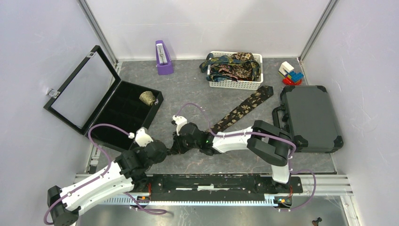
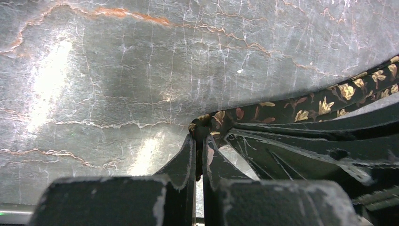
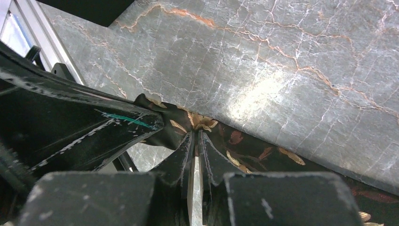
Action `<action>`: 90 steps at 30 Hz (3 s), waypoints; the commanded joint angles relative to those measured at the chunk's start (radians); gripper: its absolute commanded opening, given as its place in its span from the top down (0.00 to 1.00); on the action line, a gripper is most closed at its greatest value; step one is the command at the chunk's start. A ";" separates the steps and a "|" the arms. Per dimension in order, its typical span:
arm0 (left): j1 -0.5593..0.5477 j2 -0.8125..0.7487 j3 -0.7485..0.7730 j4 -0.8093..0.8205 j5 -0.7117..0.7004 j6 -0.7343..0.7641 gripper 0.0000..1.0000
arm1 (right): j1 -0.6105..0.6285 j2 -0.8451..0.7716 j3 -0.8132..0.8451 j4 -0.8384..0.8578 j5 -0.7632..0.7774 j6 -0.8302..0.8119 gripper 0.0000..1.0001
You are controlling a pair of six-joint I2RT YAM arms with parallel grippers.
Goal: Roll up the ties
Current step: Roll the tie at the center of the board.
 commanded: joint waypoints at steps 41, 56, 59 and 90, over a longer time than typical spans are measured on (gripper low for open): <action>0.005 0.197 0.091 0.097 -0.052 0.136 0.98 | -0.055 -0.124 -0.082 -0.005 0.015 -0.045 0.88; 0.005 0.235 0.099 0.123 -0.044 0.149 0.98 | -0.076 -0.046 -0.079 0.032 -0.021 -0.051 0.88; 0.005 0.242 0.104 0.127 -0.044 0.155 0.98 | -0.076 -0.031 -0.088 0.039 -0.025 -0.049 0.88; 0.003 0.422 0.104 0.307 0.011 0.223 0.78 | -0.077 -0.038 -0.155 0.076 -0.032 -0.034 0.89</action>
